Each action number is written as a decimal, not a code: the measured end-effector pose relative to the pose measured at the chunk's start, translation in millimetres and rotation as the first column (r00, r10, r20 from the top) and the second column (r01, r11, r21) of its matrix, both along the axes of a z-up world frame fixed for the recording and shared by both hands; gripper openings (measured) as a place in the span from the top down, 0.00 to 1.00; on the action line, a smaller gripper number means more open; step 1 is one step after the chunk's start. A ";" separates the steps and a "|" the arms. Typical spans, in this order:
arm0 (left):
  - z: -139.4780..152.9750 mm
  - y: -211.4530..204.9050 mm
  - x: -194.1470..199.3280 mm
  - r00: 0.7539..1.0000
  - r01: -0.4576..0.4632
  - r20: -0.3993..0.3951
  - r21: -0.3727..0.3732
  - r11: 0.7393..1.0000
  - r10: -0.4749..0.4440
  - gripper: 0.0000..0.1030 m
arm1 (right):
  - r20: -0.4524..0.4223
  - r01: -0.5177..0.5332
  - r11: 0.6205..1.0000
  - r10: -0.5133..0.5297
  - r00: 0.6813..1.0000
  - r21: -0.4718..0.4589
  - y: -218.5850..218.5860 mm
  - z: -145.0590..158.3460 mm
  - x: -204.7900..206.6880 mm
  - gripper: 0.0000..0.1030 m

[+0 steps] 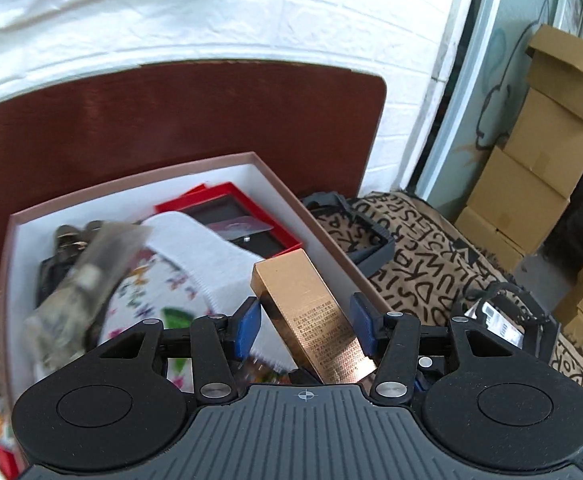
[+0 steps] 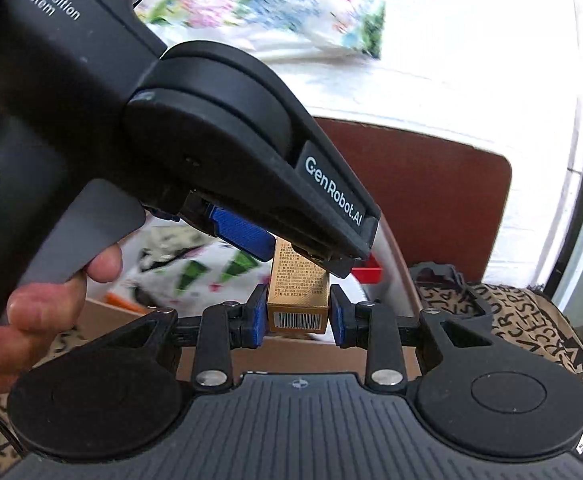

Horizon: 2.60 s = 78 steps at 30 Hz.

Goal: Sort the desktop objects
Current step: 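Carry the gold box into the tan cardboard box and release it, then withdraw the left gripper from the cardboard box back over the table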

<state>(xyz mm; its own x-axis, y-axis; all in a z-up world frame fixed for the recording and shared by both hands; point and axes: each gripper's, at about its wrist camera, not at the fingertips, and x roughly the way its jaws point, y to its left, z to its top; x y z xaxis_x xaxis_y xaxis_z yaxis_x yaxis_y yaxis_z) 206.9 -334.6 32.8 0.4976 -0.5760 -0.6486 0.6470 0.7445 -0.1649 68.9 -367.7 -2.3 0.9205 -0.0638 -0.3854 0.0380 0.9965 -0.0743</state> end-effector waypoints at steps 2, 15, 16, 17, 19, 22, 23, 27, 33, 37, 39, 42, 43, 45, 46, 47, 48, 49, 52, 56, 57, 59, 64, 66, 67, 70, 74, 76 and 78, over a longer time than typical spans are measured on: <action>-7.5 -9.6 8.8 1.000 0.015 -0.014 0.004 1.000 -0.015 0.51 | -0.016 0.020 1.000 -0.020 1.000 0.002 -18.4 -8.7 19.6 0.66; -20.5 -41.4 33.6 0.997 0.068 -0.019 -0.036 0.997 -0.068 0.20 | -0.060 0.099 0.995 -0.100 0.993 -0.010 -69.2 -24.8 51.5 0.65; -18.5 -37.5 30.5 0.997 0.072 -0.007 -0.061 0.996 -0.073 0.03 | -0.059 0.101 0.995 -0.102 0.993 -0.022 -68.0 -25.3 51.8 0.62; -16.5 -32.8 27.5 0.997 0.071 0.006 -0.086 0.994 -0.071 0.00 | -0.054 0.101 0.994 -0.102 0.993 -0.030 -61.7 -23.6 46.6 0.51; -12.0 -21.7 20.9 0.998 0.058 0.029 -0.123 0.991 -0.055 0.00 | -0.044 0.075 0.997 -0.075 0.996 -0.015 -56.1 -24.4 41.2 0.39; -8.1 -10.9 16.7 0.999 0.045 0.010 -0.126 0.991 -0.044 0.00 | -0.028 0.063 0.998 -0.064 0.998 -0.014 -45.7 -27.4 36.2 0.22; -7.7 -7.6 15.8 0.999 0.040 0.003 -0.127 0.991 -0.040 0.00 | -0.021 0.067 0.998 -0.067 0.998 -0.021 -40.8 -27.3 32.8 0.16; -5.5 9.4 5.5 1.000 0.022 -0.017 -0.143 0.989 -0.025 0.00 | 0.015 0.084 0.994 -0.083 0.996 -0.065 -18.6 -26.3 17.2 0.09; 6.6 39.2 -29.1 0.999 0.032 0.029 -0.175 0.984 -0.027 0.00 | 0.022 0.094 0.993 -0.093 0.995 -0.070 -8.2 -26.8 -1.5 0.05; 13.1 64.8 -56.6 0.999 0.033 0.048 -0.196 0.980 -0.024 0.00 | 0.027 0.101 0.994 -0.100 0.995 -0.044 -1.8 -25.0 -23.6 0.04; 12.1 79.5 -69.8 0.999 0.024 0.044 -0.205 0.979 -0.015 0.00 | 0.042 0.101 0.995 -0.100 0.994 -0.013 5.1 -21.5 -40.9 0.04; 5.9 101.5 -88.6 0.999 -0.007 0.042 -0.201 0.980 0.016 0.00 | 0.053 0.081 0.997 -0.082 0.995 0.009 18.1 -14.5 -60.6 0.03; 3.5 108.8 -94.4 0.999 -0.022 0.043 -0.193 0.981 0.031 0.00 | 0.051 0.072 0.997 -0.072 0.996 0.002 19.6 -14.1 -62.5 0.03; -1.8 122.9 -105.2 0.998 -0.041 0.043 -0.180 0.983 0.050 0.00 | 0.048 0.058 0.998 -0.057 0.997 -0.019 25.8 -14.4 -68.4 0.03; -4.5 129.5 -109.1 0.998 -0.050 0.038 -0.176 0.983 0.057 0.00 | 0.049 0.051 0.998 -0.049 0.998 -0.029 30.1 -14.2 -72.7 0.03; -6.8 136.9 -112.9 0.997 -0.059 0.030 -0.173 0.983 0.066 0.00 | 0.053 0.045 0.998 -0.043 0.998 -0.035 32.7 -14.1 -75.5 0.03; -8.8 143.2 -116.1 0.997 -0.070 0.021 -0.170 0.983 0.074 0.00 | 0.055 0.039 0.999 -0.037 0.998 -0.038 36.7 -13.3 -78.9 0.03; -10.6 149.8 -119.2 0.996 -0.081 0.012 -0.167 0.983 0.085 0.00 | 0.058 0.029 0.999 -0.026 0.998 -0.039 41.0 -12.6 -82.3 0.03; -12.4 167.0 -129.3 0.994 -0.110 0.004 -0.160 0.981 0.112 0.00 | 0.067 0.000 0.999 0.003 0.998 -0.044 48.7 -11.4 -88.1 0.03; -10.2 183.1 -145.7 0.990 -0.132 0.036 -0.153 0.979 0.139 0.00 | 0.077 -0.046 0.998 0.050 0.996 -0.052 63.0 -8.6 -95.3 0.03; -10.3 187.0 -150.3 0.989 -0.136 0.044 -0.152 0.979 0.144 0.00 | 0.080 -0.059 0.997 0.064 0.995 -0.057 67.2 -7.8 -97.1 0.03; -10.0 195.0 -156.9 0.987 -0.142 0.048 -0.155 0.978 0.151 0.00 | 0.083 -0.079 0.995 0.084 0.993 -0.067 74.0 -6.8 -99.8 0.03; -11.7 213.9 -166.5 0.982 -0.172 0.044 -0.160 0.972 0.181 0.00 | 0.092 -0.126 0.989 0.133 0.987 -0.077 91.8 -1.8 -109.7 0.02; -13.3 223.7 -170.2 0.980 -0.184 0.050 -0.162 0.969 0.195 0.00 | 0.090 -0.146 0.986 0.153 0.984 -0.082 98.9 -0.8 -111.2 0.02; -14.7 228.5 -171.9 0.978 -0.192 0.049 -0.165 0.967 0.202 0.00 | 0.089 -0.156 0.984 0.163 0.983 -0.084 102.2 0.0 -111.8 0.02; -18.6 250.0 -175.8 0.971 -0.229 0.022 -0.183 0.956 0.237 0.00 | 0.087 -0.184 0.979 0.192 0.978 -0.086 113.8 3.7 -114.0 0.02; -28.0 281.4 -182.9 0.952 -0.302 -0.002 -0.182 0.936 0.307 0.00 | 0.068 -0.255 0.963 0.261 0.963 -0.089 134.3 0.9 -113.7 0.02; -33.1 299.1 -185.9 0.937 -0.344 -0.003 -0.174 0.923 0.348 0.00 | 0.050 -0.301 0.950 0.305 0.951 -0.087 149.2 -4.0 -110.0 0.02; -39.6 318.3 -185.9 0.918 -0.394 -0.013 -0.166 0.904 0.397 0.00 | 0.029 -0.347 0.935 0.350 0.936 -0.078 164.3 -11.3 -107.0 0.02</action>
